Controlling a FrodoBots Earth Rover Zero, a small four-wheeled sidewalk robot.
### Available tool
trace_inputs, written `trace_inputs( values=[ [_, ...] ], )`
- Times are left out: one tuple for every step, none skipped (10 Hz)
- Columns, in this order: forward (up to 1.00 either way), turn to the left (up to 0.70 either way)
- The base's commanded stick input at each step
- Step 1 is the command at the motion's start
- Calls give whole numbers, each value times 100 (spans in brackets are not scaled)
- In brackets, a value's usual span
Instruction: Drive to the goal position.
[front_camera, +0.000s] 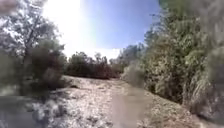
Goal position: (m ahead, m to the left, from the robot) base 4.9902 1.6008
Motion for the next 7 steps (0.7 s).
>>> trace_inputs(
  values=[
    [30, 0],
    [30, 0],
    [30, 0],
    [30, 28],
    [30, 75],
    [30, 75],
    [30, 75]
  ],
)
